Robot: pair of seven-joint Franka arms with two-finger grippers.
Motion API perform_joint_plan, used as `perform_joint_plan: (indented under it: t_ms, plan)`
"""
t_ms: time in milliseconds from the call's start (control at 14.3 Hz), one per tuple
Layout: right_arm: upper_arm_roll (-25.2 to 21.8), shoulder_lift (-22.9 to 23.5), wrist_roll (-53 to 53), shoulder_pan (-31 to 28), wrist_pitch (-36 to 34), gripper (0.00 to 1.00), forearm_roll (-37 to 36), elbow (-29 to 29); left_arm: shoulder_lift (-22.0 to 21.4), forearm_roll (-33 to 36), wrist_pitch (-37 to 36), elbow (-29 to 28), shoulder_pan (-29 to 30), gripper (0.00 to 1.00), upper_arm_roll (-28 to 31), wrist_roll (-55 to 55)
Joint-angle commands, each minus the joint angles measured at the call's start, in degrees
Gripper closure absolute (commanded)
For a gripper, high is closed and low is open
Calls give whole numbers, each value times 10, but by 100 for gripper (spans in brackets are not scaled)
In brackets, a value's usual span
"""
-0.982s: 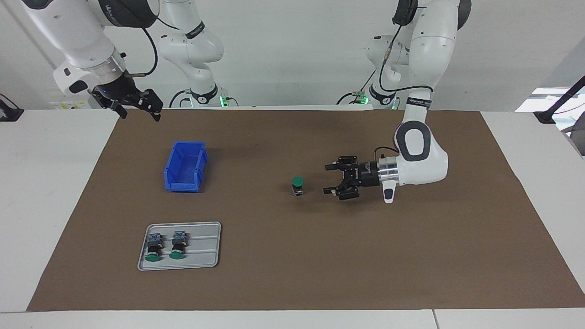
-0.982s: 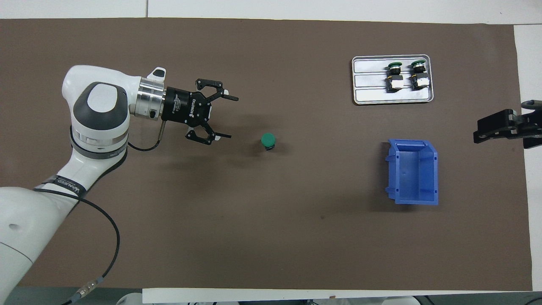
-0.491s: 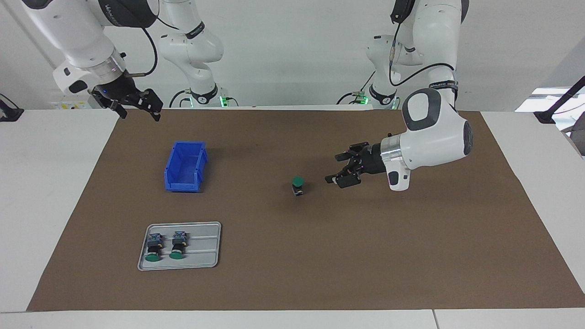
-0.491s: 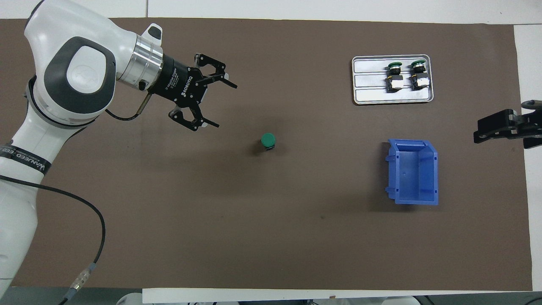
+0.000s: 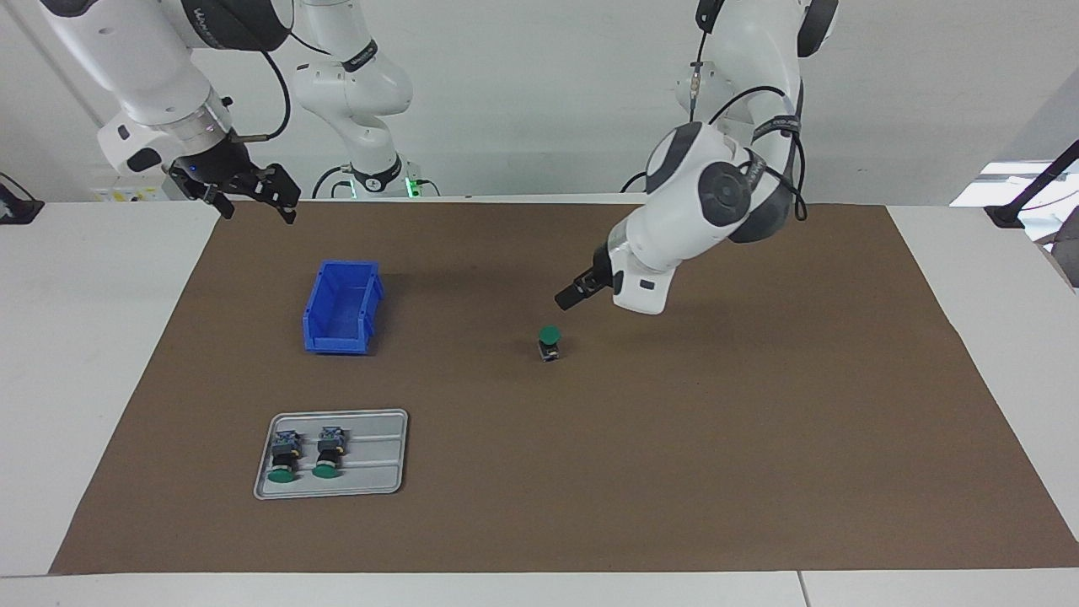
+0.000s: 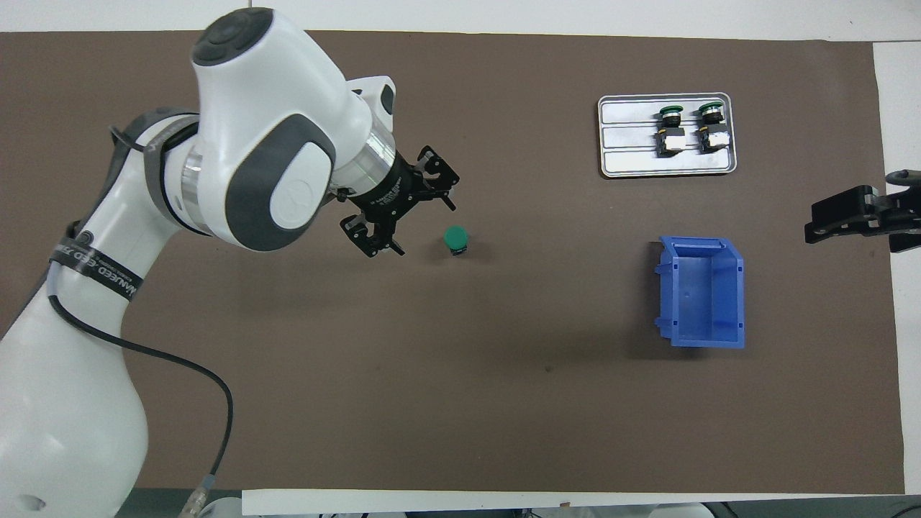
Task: Place and press button with both arms
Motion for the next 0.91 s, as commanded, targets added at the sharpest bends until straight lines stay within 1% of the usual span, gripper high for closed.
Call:
perform_joint_plan:
  t_ms: [0, 70, 140, 210, 281, 421, 491, 561, 701, 842]
  plan:
    - [2, -10, 5, -3, -4, 1, -1, -8, 8, 87, 7, 14, -21, 48, 7, 3]
    - [3, -10, 5, -3, -4, 1, 0, -8, 6, 140, 4, 13, -46, 62, 5, 5]
    - [2, -10, 5, -3, -4, 1, 0, -8, 10, 153, 8, 12, -53, 77, 4, 5]
    - [2, -10, 5, -3, -4, 1, -1, -8, 14, 155, 7, 14, -50, 89, 5, 5]
    - [2, -10, 5, -3, -4, 1, 0, -8, 16, 158, 6, 15, -52, 93, 6, 5]
    - [2, -10, 5, -3, -4, 1, -1, -8, 42, 176, 7, 17, -64, 97, 6, 4]
    - [2, -10, 5, -2, -4, 1, -1, -8, 48, 186, 9, 18, -80, 100, 6, 4]
    - [2, -10, 5, -3, -4, 1, 0, -8, 52, 184, 13, 18, -84, 100, 6, 4]
    - [2, -10, 5, -3, -4, 1, -1, -8, 58, 181, 50, 14, -84, 100, 6, 3]
    - [2, -10, 5, -3, -4, 1, -1, -8, 66, 181, 60, 13, -85, 100, 6, 2]
